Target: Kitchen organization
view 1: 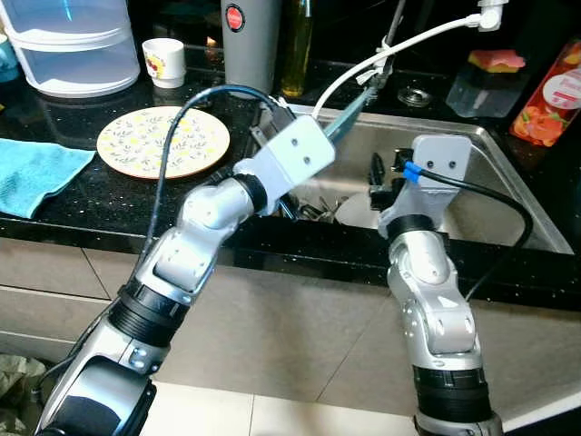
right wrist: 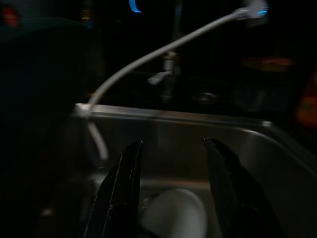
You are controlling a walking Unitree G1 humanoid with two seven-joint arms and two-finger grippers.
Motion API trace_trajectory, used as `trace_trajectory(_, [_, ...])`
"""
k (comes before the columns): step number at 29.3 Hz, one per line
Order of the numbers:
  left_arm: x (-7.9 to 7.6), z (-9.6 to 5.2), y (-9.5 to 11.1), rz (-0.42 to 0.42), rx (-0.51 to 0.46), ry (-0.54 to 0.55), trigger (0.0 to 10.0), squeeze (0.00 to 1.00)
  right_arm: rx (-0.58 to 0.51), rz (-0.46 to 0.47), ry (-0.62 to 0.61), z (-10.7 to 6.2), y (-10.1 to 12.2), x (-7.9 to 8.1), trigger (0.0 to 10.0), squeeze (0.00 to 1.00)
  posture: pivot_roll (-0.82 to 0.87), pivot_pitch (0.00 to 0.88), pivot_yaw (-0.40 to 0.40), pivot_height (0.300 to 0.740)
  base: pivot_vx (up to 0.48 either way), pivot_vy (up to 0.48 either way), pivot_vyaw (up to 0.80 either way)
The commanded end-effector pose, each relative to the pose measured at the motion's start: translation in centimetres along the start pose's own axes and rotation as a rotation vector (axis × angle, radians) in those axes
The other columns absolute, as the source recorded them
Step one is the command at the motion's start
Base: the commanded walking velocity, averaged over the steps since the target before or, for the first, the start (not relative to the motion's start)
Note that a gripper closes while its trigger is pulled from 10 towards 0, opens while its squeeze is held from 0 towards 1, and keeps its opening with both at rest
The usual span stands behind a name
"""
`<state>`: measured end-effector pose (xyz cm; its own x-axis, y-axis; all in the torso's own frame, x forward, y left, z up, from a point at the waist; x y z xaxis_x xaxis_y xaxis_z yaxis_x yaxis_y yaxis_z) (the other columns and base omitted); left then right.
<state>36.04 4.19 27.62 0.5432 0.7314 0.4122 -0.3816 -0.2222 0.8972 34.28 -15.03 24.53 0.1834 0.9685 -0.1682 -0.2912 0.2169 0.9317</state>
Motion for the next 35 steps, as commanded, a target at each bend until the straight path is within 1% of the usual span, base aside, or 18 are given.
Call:
trace_trajectory(1, [0.1, 0.0, -0.9, -0.109, 0.025, 0.041, 10.0, 0.0, 0.023, -0.013, -0.015, 0.0, -0.5, -0.1, 10.0, 0.0, 0.22, 0.055, -0.038, 0.74, 0.0, 0.0, 0.0])
trace_trajectory(5, [-0.2, -0.1, -2.0, -0.19, 0.051, 0.088, 10.0, 0.0, 0.019, -0.004, -0.007, 0.0, -0.5, 0.0, 10.0, 0.0, 0.21, 0.054, -0.039, 0.74, 0.0, 0.0, 0.0])
trace_trajectory(8, [-0.2, -0.1, -2.3, -0.204, 0.064, 0.098, 10.0, 0.0, 0.019, -0.004, -0.007, 0.0, -0.5, 0.0, 10.0, 0.0, 0.21, 0.054, -0.039, 0.74, 0.0, 0.0, 0.0])
trace_trajectory(10, [-0.2, -0.5, -4.0, -0.268, 0.127, 0.103, 10.0, 0.0, 0.02, 0.002, -0.008, 0.0, -0.5, 0.1, 10.0, 0.0, 0.21, 0.047, -0.043, 0.74, 0.0, 0.0, 0.0])
trace_trajectory(14, [-0.6, -0.7, -4.9, -0.305, 0.166, 0.091, 10.0, 0.0, 0.019, 0.006, -0.007, 0.0, -0.5, 0.2, 10.0, 0.0, 0.21, 0.045, -0.047, 0.74, 0.0, 0.0, 0.0])
trace_trajectory(15, [-0.8, -0.7, -5.0, -0.317, 0.17, 0.087, 10.0, 1.0, 0.017, 0.008, -0.005, 0.0, -0.4, 0.2, 10.0, 0.0, 0.21, 0.043, -0.048, 0.74, 0.0, 0.0, 0.0])
trace_trajectory(19, [-1.0, -0.8, -5.0, -0.339, 0.17, 0.085, 10.0, 1.0, 0.012, 0.011, 0.004, 0.0, -0.3, 0.4, 10.0, 0.0, 0.21, 0.043, -0.05, 0.74, 0.0, 0.0, 0.0])
trace_trajectory(22, [-0.8, -0.8, -4.9, -0.329, 0.171, 0.106, 10.0, 1.0, 0.008, 0.013, 0.009, 0.0, -0.2, 0.5, 10.0, 0.0, 0.21, 0.044, -0.051, 0.74, 0.0, 0.0, 0.0])
trace_trajectory(24, [-0.6, -0.8, -4.7, -0.296, 0.17, 0.108, 10.0, 1.0, 0.007, 0.015, 0.01, 0.0, -0.1, 0.5, 10.0, 0.0, 0.2, 0.047, -0.052, 0.74, 0.0, 0.0, 0.0])
trace_trajectory(25, [-0.6, -0.8, -4.2, -0.22, 0.174, 0.104, 10.0, 1.0, 0.007, 0.016, 0.011, 0.0, -0.1, 0.5, 10.0, 0.0, 0.21, 0.049, -0.052, 0.74, 0.0, 0.0, 0.0])
trace_trajectory(26, [-0.6, -0.8, -4.2, -0.22, 0.174, 0.104, 10.0, 1.0, 0.007, 0.016, 0.011, 0.0, -0.1, 0.5, 10.0, 0.0, 0.21, 0.049, -0.052, 0.74, 0.0, 0.0, 0.0])
trace_trajectory(27, [-0.5, -0.7, -3.4, -0.125, 0.169, 0.1, 10.0, 0.61, 0.007, 0.018, 0.012, 0.0, -0.1, 0.5, 10.0, 0.0, 0.21, 0.056, -0.054, 0.74, 0.0, 0.0, 0.0])
trace_trajectory(28, [-0.3, -0.7, -2.8, -0.069, 0.165, 0.103, 10.0, 0.0, 0.006, 0.019, 0.013, 0.0, -0.1, 0.5, 10.0, 0.0, 0.21, 0.056, -0.054, 0.74, 0.0, 0.0, 0.0])
trace_trajectory(31, [0.3, -0.8, -2.2, 0.038, 0.177, 0.122, 10.0, 0.0, 0.005, 0.023, 0.015, -0.1, -0.1, 0.6, 10.0, 0.0, 0.21, 0.056, -0.054, 0.74, 0.0, 0.0, 0.0])
trace_trajectory(32, [0.9, -1.0, -2.2, 0.117, 0.206, 0.129, 10.0, 0.0, 0.003, 0.027, 0.019, -0.1, 0.0, 0.6, 10.0, 0.0, 0.21, 0.056, -0.054, 0.74, 0.0, 0.0, 0.0])
trace_trajectory(33, [1.5, -1.4, -2.5, 0.192, 0.271, 0.118, 10.0, 0.0, 0.0, 0.032, 0.024, -0.1, 0.0, 0.7, 10.0, 0.0, 0.21, 0.056, -0.054, 0.74, 0.0, 0.0, 0.0])
trace_trajectory(34, [1.5, -1.4, -2.5, 0.192, 0.271, 0.118, 10.0, 0.0, 0.0, 0.032, 0.024, -0.1, 0.0, 0.7, 10.0, 0.0, 0.21, 0.056, -0.054, 0.74, 0.0, 0.0, 0.0])
trace_trajectory(35, [1.7, -2.0, -2.9, 0.25, 0.347, 0.062, 10.0, 0.0, -0.003, 0.039, 0.031, -0.1, 0.1, 0.8, 10.0, 0.0, 0.21, 0.056, -0.054, 0.74, 0.0, 0.0, 0.0])
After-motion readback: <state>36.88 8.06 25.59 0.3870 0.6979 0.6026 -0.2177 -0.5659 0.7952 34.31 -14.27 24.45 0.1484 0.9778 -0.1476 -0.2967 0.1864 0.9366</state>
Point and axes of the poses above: a point about 5 cm out from each wrist's last joint towards the gripper, its own z axis pointing out of the wrist towards the gripper, its own y axis along the axis of the wrist's last joint, x = y × z, the point moved 3 cm from there along z, pointing out of the wrist towards the gripper, and after that the axes turned 9 degrees about -z, right-handed, at the moved point
